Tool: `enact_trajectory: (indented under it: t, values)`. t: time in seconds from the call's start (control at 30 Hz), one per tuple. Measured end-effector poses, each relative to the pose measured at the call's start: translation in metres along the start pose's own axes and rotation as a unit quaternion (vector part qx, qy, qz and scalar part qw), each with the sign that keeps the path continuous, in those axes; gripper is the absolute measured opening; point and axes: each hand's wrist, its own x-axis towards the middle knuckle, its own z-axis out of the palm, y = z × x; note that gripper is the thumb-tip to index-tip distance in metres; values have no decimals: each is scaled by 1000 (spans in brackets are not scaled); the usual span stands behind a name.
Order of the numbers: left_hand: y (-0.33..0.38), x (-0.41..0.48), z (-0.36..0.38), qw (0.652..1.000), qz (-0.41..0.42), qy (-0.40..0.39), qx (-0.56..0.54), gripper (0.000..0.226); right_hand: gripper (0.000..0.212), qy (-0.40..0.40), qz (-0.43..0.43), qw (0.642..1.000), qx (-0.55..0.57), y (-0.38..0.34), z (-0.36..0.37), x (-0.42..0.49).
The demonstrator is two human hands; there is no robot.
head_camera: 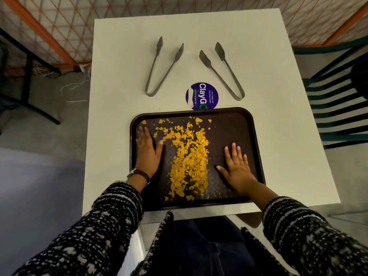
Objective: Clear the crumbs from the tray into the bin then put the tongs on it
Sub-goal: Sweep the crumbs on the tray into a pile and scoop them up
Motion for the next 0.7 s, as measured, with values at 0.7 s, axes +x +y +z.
enact_trajectory:
  t: [0.7]
  values:
    - [9, 32, 9, 997, 5, 10, 76, 73, 85, 13, -5, 1000, 12, 6, 6, 3]
